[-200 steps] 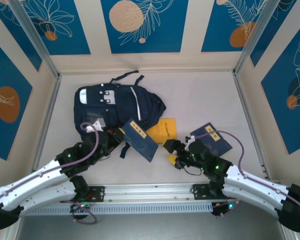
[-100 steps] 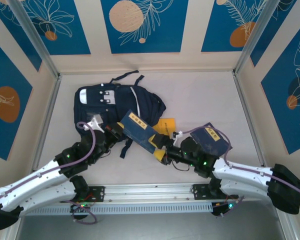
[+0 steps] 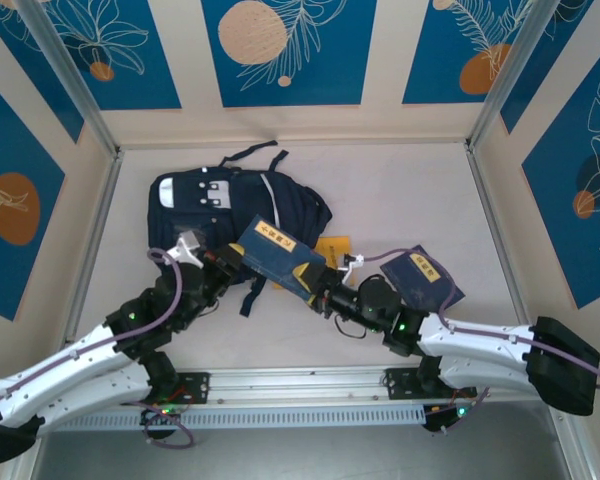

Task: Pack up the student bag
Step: Pass the book.

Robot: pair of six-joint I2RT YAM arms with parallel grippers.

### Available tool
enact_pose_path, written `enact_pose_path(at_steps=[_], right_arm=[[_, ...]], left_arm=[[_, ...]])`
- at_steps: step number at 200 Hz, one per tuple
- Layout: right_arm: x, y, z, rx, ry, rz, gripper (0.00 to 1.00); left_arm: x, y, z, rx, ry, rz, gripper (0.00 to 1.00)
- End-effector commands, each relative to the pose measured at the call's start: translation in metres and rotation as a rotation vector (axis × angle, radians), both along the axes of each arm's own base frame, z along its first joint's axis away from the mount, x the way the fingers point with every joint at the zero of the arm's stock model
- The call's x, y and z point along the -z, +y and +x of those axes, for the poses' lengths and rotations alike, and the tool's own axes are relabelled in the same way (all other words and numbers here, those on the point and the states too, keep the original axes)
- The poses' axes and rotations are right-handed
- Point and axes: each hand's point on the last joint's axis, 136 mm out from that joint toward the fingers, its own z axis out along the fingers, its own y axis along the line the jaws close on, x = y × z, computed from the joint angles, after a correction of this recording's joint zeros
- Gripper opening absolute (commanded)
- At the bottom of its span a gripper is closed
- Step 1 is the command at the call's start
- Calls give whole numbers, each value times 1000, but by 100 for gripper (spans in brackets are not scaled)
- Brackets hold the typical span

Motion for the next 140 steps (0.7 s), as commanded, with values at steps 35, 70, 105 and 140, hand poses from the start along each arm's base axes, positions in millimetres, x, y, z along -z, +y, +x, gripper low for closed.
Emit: enact_pose_path(at_steps=[35,70,105,140], right_arm=[[-18,-34,25,145,-79,10,34],[-17,-37,28,142,-96,-15,3],[-11,-44,26,89,-121,-103,0],[-2,-55,15,-49,-134,-117,0]], left_arm=[[6,-5,-1,6,22,-56,0],[16,-13,-3,39,52,-29,0],[9,-15,-10,136,-29,114,48],[14,-11,-29,348,-159,451,83]])
